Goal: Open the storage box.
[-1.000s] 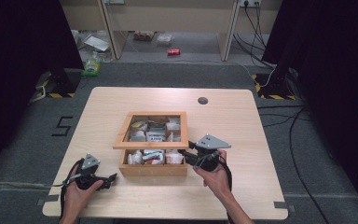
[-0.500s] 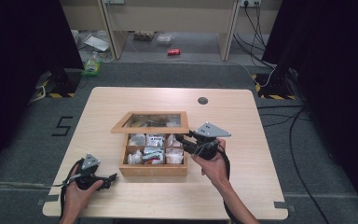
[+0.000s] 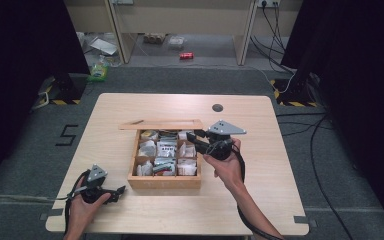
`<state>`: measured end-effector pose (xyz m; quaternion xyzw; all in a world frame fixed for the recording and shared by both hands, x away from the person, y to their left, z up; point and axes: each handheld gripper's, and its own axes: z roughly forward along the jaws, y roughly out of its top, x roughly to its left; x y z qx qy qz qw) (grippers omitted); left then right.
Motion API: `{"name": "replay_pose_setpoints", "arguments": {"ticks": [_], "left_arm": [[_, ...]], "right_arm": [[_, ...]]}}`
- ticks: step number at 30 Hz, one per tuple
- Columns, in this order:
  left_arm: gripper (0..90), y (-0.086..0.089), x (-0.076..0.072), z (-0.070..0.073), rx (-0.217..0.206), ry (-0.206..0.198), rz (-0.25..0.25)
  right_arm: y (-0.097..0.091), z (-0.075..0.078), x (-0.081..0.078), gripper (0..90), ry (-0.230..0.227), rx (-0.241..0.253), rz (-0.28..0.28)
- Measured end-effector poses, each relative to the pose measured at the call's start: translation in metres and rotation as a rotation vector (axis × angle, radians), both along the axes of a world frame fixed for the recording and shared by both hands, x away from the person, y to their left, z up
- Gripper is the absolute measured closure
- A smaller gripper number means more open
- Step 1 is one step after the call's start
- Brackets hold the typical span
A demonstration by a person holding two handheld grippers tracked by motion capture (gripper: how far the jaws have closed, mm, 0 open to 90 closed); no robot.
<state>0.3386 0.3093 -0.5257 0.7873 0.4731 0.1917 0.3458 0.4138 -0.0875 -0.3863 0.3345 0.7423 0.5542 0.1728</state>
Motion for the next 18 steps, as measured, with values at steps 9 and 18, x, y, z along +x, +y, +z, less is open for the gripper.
{"name": "replay_pose_setpoints", "arguments": {"ticks": [9, 18], "left_arm": [[0.0, 0.000, 0.000, 0.000, 0.001, -0.001, 0.000], [0.0, 0.000, 0.000, 0.000, 0.006, -0.003, 0.000]], "right_arm": [[0.006, 0.015, 0.014, 62.6, -0.011, -0.012, -0.021], [0.008, 0.029, 0.030, 62.7, -0.029, -0.019, -0.050]]}}
